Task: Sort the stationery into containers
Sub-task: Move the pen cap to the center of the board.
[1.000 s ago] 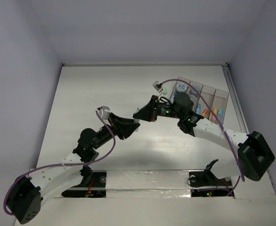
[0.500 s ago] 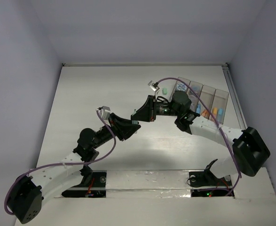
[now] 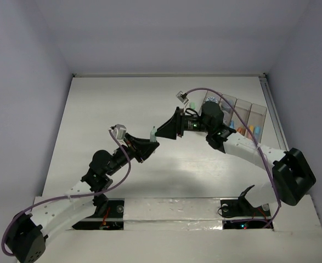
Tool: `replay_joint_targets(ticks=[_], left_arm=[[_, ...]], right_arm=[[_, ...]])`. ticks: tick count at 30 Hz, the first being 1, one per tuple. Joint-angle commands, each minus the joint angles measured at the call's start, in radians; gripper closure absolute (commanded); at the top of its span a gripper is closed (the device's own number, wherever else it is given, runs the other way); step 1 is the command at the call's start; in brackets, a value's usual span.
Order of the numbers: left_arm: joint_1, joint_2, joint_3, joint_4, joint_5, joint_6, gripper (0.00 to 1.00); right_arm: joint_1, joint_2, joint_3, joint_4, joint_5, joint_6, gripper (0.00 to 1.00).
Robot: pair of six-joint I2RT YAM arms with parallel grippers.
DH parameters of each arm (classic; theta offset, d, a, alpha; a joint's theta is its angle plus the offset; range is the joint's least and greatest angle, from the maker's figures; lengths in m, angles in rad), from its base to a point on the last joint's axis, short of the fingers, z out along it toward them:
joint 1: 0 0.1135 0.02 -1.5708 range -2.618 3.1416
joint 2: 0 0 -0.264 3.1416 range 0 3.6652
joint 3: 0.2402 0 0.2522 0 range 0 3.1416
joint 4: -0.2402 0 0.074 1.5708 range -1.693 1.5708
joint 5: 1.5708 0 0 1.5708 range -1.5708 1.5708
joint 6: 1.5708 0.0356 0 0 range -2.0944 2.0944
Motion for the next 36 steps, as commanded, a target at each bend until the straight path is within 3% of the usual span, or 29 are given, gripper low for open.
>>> replay_joint_targets(ticks=[1, 4, 8, 9, 11, 13, 14, 16, 17, 20, 21, 25, 30, 36], left_arm=[[0.001, -0.066, 0.052, -0.148, -0.170, 0.061, 1.00], [0.001, -0.124, 0.042, -0.207, -0.232, 0.067, 1.00], [0.001, -0.143, 0.017, -0.213, -0.243, 0.080, 1.00], [0.001, -0.141, 0.013, -0.214, -0.241, 0.081, 1.00], [0.001, -0.144, -0.001, -0.213, -0.238, 0.083, 1.00], [0.001, -0.149, -0.015, -0.208, -0.230, 0.087, 1.00], [0.001, -0.152, -0.018, -0.207, -0.227, 0.090, 1.00], [0.001, -0.157, -0.026, -0.202, -0.218, 0.092, 1.00], [0.001, -0.160, -0.026, -0.200, -0.216, 0.092, 1.00], [0.001, -0.169, -0.030, -0.193, -0.195, 0.090, 1.00], [0.001, -0.172, -0.030, -0.188, -0.189, 0.089, 1.00], [0.001, -0.173, -0.037, -0.174, -0.164, 0.078, 1.00], [0.001, -0.176, -0.041, -0.158, -0.143, 0.066, 1.00], [0.001, -0.161, -0.044, -0.136, -0.118, 0.060, 1.00]], right_arm=[[-0.041, -0.043, 0.039, -0.163, 0.032, -0.103, 0.38], [-0.065, -0.067, 0.044, -0.287, 0.116, -0.186, 0.38], [-0.107, -0.041, 0.085, -0.409, 0.284, -0.261, 0.53], [-0.125, -0.028, 0.123, -0.470, 0.324, -0.294, 0.64], [-0.143, 0.036, 0.178, -0.534, 0.442, -0.334, 0.73], [-0.154, 0.104, 0.312, -0.691, 0.565, -0.408, 0.84], [-0.154, 0.144, 0.362, -0.734, 0.685, -0.432, 0.86], [-0.182, 0.270, 0.508, -0.838, 0.777, -0.485, 0.88], [-0.191, 0.316, 0.562, -0.875, 0.852, -0.497, 0.88], [-0.219, 0.492, 0.753, -0.990, 0.891, -0.531, 0.84], [-0.229, 0.529, 0.795, -1.037, 0.904, -0.551, 0.72], [-0.240, 0.733, 1.011, -1.162, 0.995, -0.581, 0.45], [-0.260, 0.853, 1.163, -1.251, 1.081, -0.611, 0.42], [-0.269, 0.905, 1.170, -1.252, 1.110, -0.620, 0.43]])
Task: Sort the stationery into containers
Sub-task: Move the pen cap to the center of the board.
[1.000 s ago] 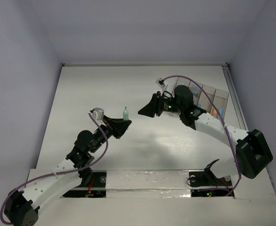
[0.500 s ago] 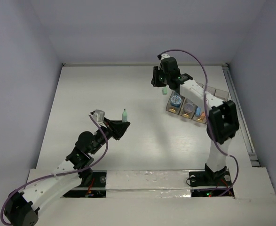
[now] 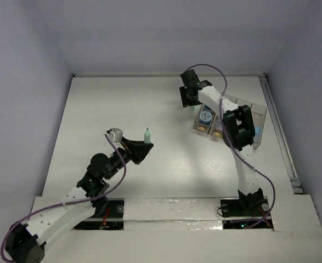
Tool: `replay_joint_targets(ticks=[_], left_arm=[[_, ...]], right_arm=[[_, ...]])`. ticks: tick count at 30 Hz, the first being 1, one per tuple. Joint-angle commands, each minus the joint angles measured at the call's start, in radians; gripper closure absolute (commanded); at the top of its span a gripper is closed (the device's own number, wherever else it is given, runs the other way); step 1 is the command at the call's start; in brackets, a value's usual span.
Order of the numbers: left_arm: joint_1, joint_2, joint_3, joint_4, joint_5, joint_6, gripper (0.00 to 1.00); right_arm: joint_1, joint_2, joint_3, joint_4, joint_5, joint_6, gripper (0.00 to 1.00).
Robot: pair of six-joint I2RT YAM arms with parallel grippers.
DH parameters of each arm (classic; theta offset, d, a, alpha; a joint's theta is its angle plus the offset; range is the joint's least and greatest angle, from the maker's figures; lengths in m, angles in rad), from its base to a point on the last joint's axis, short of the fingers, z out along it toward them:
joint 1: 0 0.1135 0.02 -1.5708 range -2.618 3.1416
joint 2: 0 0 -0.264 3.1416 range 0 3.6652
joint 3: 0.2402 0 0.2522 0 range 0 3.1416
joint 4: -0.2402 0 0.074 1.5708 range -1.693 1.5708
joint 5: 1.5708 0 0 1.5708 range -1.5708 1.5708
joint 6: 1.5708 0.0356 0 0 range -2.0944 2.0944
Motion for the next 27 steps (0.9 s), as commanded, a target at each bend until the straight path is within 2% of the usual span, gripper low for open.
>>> replay_joint_targets(ticks=[1, 16, 17, 22, 27], left_arm=[[0.001, 0.003, -0.013, 0.087, 0.034, -0.010, 1.00], [0.001, 0.013, -0.013, 0.094, 0.037, -0.007, 1.00], [0.001, 0.018, -0.013, 0.097, 0.037, -0.007, 1.00], [0.001, 0.032, -0.013, 0.101, 0.035, -0.004, 1.00], [0.001, 0.035, -0.009, 0.096, 0.023, -0.001, 1.00]], right_arm=[[-0.009, 0.013, 0.061, -0.025, 0.050, -0.025, 0.43], [-0.049, 0.142, 0.162, -0.021, 0.004, -0.056, 0.51], [-0.049, 0.142, 0.159, 0.001, -0.026, -0.059, 0.58], [-0.035, 0.084, 0.042, 0.100, -0.175, -0.137, 0.81], [0.048, -0.012, -0.072, 0.147, -0.318, -0.295, 0.84]])
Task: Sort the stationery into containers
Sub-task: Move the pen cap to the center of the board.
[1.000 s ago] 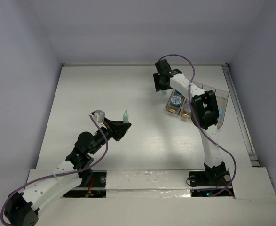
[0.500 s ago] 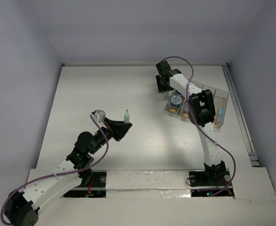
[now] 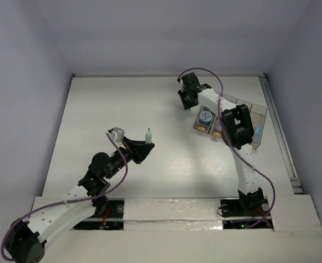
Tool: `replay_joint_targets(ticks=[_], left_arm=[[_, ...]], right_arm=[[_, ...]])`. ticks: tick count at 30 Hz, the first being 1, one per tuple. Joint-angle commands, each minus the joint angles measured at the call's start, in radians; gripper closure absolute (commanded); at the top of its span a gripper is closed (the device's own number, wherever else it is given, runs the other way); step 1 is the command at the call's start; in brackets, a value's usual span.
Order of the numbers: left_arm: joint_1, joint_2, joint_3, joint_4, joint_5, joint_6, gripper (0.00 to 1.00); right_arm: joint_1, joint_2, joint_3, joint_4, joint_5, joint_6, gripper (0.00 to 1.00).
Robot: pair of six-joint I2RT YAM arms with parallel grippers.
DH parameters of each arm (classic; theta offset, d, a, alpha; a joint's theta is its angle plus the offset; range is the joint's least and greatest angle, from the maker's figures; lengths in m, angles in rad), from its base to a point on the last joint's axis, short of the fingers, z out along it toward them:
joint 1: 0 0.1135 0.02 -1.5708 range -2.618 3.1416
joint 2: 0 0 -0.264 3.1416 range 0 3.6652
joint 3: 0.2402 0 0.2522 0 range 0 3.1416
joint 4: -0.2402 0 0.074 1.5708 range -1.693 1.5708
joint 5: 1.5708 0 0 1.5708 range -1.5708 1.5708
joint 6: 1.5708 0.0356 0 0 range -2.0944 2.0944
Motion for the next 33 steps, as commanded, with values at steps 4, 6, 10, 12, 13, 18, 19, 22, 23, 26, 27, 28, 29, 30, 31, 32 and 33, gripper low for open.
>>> replay_joint_targets(ticks=[4, 6, 10, 12, 13, 18, 19, 22, 23, 26, 27, 28, 29, 30, 31, 32, 33], left_arm=[[0.001, -0.021, -0.006, 0.038, -0.022, 0.018, 1.00], [0.001, -0.044, -0.006, 0.021, -0.043, 0.024, 1.00], [0.001, -0.075, -0.009, 0.004, -0.068, 0.029, 1.00], [0.001, -0.084, -0.012, 0.001, -0.078, 0.030, 1.00], [0.001, -0.088, -0.012, 0.001, -0.078, 0.030, 1.00], [0.001, -0.108, -0.015, -0.012, -0.103, 0.032, 1.00], [0.001, -0.112, -0.015, -0.013, -0.107, 0.033, 1.00], [0.001, -0.131, -0.016, -0.027, -0.127, 0.036, 1.00], [0.001, -0.138, -0.018, -0.030, -0.135, 0.036, 1.00], [0.001, -0.151, -0.022, -0.036, -0.141, 0.039, 1.00], [0.001, -0.151, -0.021, -0.033, -0.141, 0.039, 1.00], [0.001, -0.150, -0.023, -0.035, -0.143, 0.039, 1.00], [0.001, -0.144, -0.021, -0.033, -0.141, 0.039, 1.00], [0.001, -0.141, -0.021, -0.032, -0.140, 0.039, 1.00], [0.001, -0.139, -0.021, -0.032, -0.140, 0.039, 1.00], [0.001, -0.139, -0.023, -0.030, -0.138, 0.038, 1.00], [0.001, -0.136, -0.023, -0.029, -0.138, 0.038, 1.00]], right_arm=[[0.175, -0.193, -0.183, 0.033, -0.184, -0.223, 0.84], [0.229, -0.236, -0.270, 0.027, -0.211, -0.246, 0.84], [0.303, -0.342, -0.448, 0.056, -0.225, -0.230, 0.82], [0.341, -0.398, -0.552, 0.091, -0.204, -0.220, 0.80], [0.350, -0.412, -0.580, 0.099, -0.196, -0.212, 0.79], [0.360, -0.486, -0.694, 0.146, -0.181, -0.180, 0.65], [0.360, -0.500, -0.705, 0.148, -0.176, -0.177, 0.63], [0.360, -0.518, -0.735, 0.157, -0.167, -0.175, 0.58], [0.360, -0.521, -0.740, 0.159, -0.164, -0.175, 0.52], [0.360, -0.540, -0.755, 0.162, -0.162, -0.175, 0.42], [0.360, -0.547, -0.760, 0.168, -0.165, -0.174, 0.35], [0.360, -0.557, -0.769, 0.169, -0.170, -0.171, 0.34], [0.369, -0.575, -0.772, 0.168, -0.170, -0.169, 0.33], [0.369, -0.586, -0.783, 0.163, -0.164, -0.163, 0.28], [0.369, -0.601, -0.791, 0.163, -0.159, -0.158, 0.28], [0.381, -0.616, -0.798, 0.163, -0.158, -0.154, 0.27], [0.381, -0.653, -0.808, 0.160, -0.147, -0.146, 0.27]])
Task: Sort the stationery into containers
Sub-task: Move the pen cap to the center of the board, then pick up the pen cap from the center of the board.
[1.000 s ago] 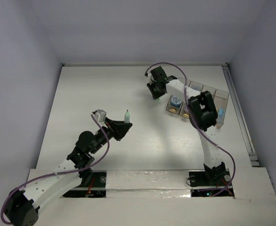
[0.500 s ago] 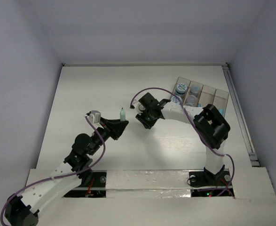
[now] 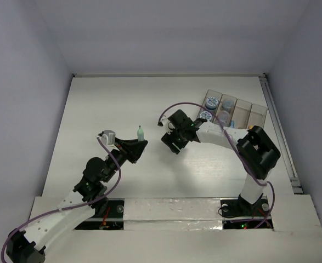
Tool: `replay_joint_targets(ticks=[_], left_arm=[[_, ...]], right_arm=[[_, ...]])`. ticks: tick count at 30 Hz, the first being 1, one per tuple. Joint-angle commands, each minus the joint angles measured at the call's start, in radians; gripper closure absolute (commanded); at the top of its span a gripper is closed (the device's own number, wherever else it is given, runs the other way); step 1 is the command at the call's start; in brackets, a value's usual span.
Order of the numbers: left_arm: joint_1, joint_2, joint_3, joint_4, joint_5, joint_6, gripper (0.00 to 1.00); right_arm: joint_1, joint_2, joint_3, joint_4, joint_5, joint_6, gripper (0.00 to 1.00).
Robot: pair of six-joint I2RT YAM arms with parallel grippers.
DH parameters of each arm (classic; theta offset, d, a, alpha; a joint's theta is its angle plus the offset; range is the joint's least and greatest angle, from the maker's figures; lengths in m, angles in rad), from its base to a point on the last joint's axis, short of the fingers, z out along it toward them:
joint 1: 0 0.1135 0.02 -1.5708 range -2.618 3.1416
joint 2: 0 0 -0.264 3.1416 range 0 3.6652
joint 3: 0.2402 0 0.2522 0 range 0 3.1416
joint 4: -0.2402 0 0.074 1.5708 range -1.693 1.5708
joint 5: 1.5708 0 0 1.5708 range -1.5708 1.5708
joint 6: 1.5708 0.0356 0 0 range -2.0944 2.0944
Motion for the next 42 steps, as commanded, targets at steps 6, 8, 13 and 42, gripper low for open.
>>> replay_joint_targets(ticks=[6, 8, 13, 42], left_arm=[[0.001, 0.002, -0.003, 0.044, -0.002, 0.014, 1.00], [0.001, 0.006, -0.003, 0.047, 0.006, 0.016, 1.00], [0.001, 0.008, -0.003, 0.049, 0.006, 0.016, 1.00], [0.001, 0.023, -0.004, 0.056, 0.013, 0.014, 1.00]], right_arm=[[0.026, -0.261, -0.143, 0.126, 0.037, 0.162, 0.51], [0.026, -0.303, -0.200, 0.158, 0.005, 0.240, 0.86], [0.026, -0.260, -0.255, 0.174, 0.006, 0.349, 1.00], [0.017, -0.092, -0.218, 0.252, 0.284, 0.366, 0.97]])
